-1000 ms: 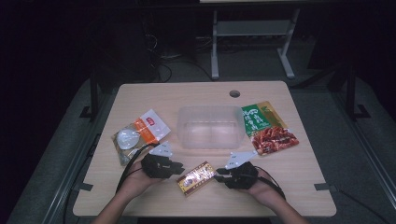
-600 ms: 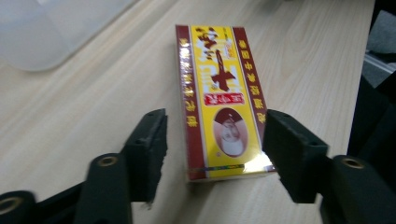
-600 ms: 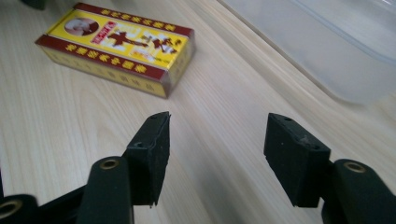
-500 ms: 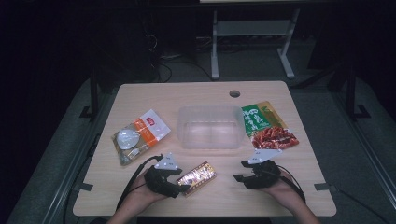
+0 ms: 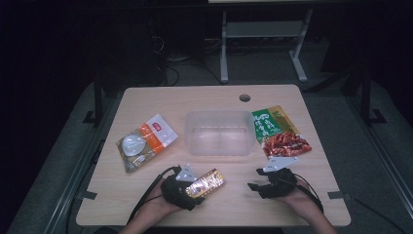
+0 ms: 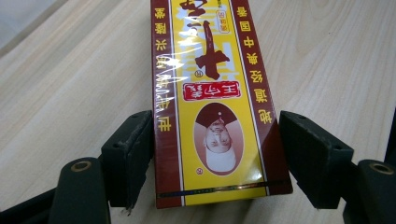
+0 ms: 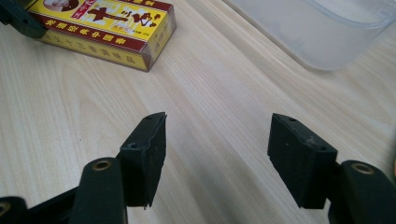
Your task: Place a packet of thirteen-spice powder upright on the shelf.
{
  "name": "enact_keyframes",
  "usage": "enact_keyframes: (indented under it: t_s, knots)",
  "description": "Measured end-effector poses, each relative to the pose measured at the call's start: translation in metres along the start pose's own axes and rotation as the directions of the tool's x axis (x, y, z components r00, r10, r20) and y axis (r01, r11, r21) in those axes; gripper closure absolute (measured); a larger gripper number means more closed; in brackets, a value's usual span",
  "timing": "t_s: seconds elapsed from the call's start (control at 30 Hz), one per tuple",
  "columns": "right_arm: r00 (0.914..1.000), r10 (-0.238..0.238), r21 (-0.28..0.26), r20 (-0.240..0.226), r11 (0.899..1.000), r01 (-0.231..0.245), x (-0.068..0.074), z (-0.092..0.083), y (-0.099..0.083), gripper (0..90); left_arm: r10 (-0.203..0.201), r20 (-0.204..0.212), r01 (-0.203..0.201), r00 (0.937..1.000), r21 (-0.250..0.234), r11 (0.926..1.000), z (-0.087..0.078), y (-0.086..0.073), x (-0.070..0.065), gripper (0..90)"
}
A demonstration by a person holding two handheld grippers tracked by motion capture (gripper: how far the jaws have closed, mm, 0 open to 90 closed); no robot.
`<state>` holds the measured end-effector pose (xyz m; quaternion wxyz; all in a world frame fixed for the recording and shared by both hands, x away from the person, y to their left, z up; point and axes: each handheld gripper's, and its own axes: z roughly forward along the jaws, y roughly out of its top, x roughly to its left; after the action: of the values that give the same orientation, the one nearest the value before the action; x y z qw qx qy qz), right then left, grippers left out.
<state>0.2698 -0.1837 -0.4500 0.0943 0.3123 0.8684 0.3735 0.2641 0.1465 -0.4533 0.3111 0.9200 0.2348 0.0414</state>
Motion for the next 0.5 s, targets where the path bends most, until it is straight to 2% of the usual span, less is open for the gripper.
enact_keyframes:
  t_s: [0.33,0.5]
  knots:
    - [1.0000,0.002,0.002,0.003,1.000,-0.002,-0.0032,0.0004,-0.0006,36.5,-0.016,-0.010,0.016,0.9998,0.005,0.9999,0.0046,-0.0009,-0.0026,28.5]
    - [1.0000,0.005,0.005,0.003,1.000,-0.005,-0.0037,0.0003,-0.0008,36.5,-0.010,-0.029,0.011,0.9995,0.007,0.9999,0.0055,-0.0005,-0.0050,28.8]
